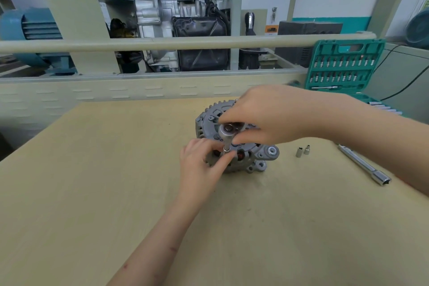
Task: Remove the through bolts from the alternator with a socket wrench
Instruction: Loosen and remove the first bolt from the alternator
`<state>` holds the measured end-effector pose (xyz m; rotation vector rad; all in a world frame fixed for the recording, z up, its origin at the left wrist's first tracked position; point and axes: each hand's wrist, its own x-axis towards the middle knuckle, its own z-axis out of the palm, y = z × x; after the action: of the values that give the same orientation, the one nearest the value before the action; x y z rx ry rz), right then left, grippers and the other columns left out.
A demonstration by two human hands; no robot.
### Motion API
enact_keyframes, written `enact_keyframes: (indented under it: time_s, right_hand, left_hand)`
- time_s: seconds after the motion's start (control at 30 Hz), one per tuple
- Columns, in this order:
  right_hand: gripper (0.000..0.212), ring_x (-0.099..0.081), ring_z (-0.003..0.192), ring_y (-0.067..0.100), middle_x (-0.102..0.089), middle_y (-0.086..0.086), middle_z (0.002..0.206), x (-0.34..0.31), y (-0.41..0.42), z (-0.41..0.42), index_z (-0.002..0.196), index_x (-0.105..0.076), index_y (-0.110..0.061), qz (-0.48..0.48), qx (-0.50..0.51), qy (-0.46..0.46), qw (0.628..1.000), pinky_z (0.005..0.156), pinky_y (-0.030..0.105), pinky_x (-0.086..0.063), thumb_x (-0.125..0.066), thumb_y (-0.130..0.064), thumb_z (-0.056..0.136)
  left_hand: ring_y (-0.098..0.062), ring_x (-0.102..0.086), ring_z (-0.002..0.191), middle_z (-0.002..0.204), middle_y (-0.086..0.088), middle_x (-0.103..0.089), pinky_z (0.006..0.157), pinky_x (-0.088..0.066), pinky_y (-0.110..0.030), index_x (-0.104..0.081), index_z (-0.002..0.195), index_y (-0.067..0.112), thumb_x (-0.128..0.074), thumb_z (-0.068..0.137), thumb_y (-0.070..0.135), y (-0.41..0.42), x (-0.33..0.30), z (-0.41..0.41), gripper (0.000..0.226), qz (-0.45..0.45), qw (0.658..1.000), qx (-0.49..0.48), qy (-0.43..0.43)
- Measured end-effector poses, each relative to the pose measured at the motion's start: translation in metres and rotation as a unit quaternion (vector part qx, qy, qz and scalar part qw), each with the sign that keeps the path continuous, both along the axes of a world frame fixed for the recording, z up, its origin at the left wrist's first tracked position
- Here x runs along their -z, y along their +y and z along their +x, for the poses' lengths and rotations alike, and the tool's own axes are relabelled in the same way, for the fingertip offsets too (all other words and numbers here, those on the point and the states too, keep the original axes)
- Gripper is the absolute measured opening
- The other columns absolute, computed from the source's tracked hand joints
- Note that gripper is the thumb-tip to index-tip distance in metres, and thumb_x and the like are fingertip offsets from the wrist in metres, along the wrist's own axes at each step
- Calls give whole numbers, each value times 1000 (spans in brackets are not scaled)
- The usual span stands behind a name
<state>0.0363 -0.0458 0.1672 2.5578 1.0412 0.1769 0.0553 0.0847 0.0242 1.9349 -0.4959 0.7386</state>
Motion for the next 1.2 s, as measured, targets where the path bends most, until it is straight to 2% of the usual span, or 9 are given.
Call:
enact_keyframes:
  time_s: [0.1,0.27,0.37,0.43,0.53,0.73,0.87,1.03,1.2]
  right_hand:
    - [46,-33,50,9,-36,-5,60,1,4,-4,83,-47,-14,-16,41,-52,998,44,24,-26,-30,-56,85]
    - [47,-32,50,10,-36,-6,59,7,6,-8,80,-45,-15,-12,45,-61,997,43,24,-20,-25,-57,83]
    - [30,-49,72,19,-51,-3,75,2,4,-4,93,-50,-14,1,42,-2,999,52,27,-34,-40,-43,91]
    - [31,-54,90,22,-59,2,96,0,2,-2,113,-52,-14,-1,33,25,999,72,34,-44,-42,-35,93]
    - [37,-54,98,24,-60,4,107,0,3,-2,122,-49,-14,-4,21,29,999,84,40,-44,-42,-35,93]
    - [46,-35,51,12,-38,-4,58,-2,8,-6,69,-40,-16,-31,51,-51,997,46,26,-26,-34,-58,85]
    - [49,-32,48,10,-38,-4,57,3,10,-7,70,-44,-14,-30,62,-75,995,43,25,-22,-34,-60,85]
    - [30,-52,78,21,-56,0,83,-2,4,-1,98,-54,-13,-26,57,-9,998,70,34,-46,-41,-39,91]
    - [33,-55,90,21,-63,1,97,-3,0,2,114,-53,-16,-24,14,-2,1000,85,40,-44,-44,-38,91]
  left_hand:
    - [3,-44,74,62,22,-48,78,-25,-15,-51,64,27,-65,68,30,-2,0,0,15,-6,1000,-13,9]
    - [2,-38,70,61,22,-44,75,-25,-13,-47,66,27,-66,69,29,-2,3,0,19,1,1000,-16,0]
    - [1,-44,75,67,19,-50,77,-29,-19,-57,67,17,-69,68,29,-2,4,0,17,-12,1000,-12,7]
    - [-6,-46,75,69,16,-52,77,-31,-21,-62,70,11,-68,68,29,-2,4,0,19,-2,1000,-13,2]
    - [-6,-44,73,67,16,-49,79,-25,-14,-64,69,9,-66,69,30,-2,3,0,21,17,1000,-18,-6]
    - [-9,-46,73,61,18,-48,81,-20,-15,-59,63,18,-67,68,34,-3,1,-1,19,19,999,-45,-4]
    - [-3,-38,69,58,24,-40,76,-23,-19,-48,63,26,-75,70,25,-4,3,0,28,19,999,-43,-8]
    - [0,-40,69,67,23,-47,68,-36,-23,-67,76,12,-68,70,25,-4,6,1,15,-12,1000,-11,-24]
    - [0,-42,68,64,17,-50,66,-37,-27,-67,71,11,-69,68,25,-3,6,2,14,-14,999,-14,-30]
